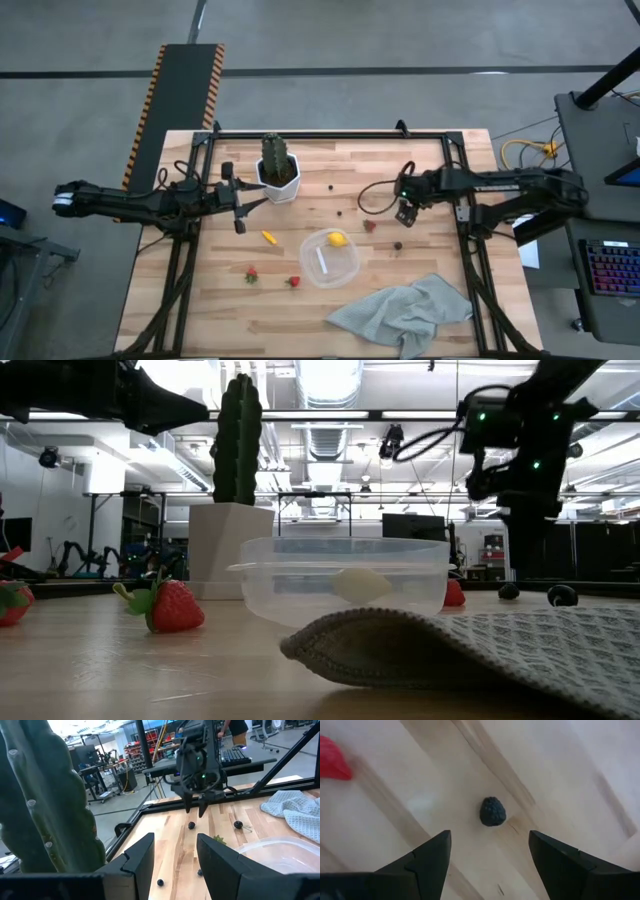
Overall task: Pick and placing Produce into tupperware
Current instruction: Put the blackberry into the transparent container
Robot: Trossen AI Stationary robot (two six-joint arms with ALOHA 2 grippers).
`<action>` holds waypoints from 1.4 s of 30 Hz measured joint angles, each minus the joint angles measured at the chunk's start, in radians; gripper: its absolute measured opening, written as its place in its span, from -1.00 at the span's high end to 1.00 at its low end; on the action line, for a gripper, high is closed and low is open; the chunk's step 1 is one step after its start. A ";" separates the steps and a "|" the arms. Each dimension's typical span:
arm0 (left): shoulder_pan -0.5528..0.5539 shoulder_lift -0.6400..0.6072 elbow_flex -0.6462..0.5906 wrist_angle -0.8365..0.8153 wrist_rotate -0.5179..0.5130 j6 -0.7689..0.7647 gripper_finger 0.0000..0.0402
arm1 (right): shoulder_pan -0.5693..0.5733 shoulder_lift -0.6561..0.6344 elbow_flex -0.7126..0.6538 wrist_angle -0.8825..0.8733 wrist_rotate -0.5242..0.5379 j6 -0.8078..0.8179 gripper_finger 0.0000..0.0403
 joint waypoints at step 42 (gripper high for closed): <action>0.000 0.003 0.000 0.002 0.000 -0.002 0.33 | -0.103 0.283 0.071 0.050 -0.072 -0.146 -0.21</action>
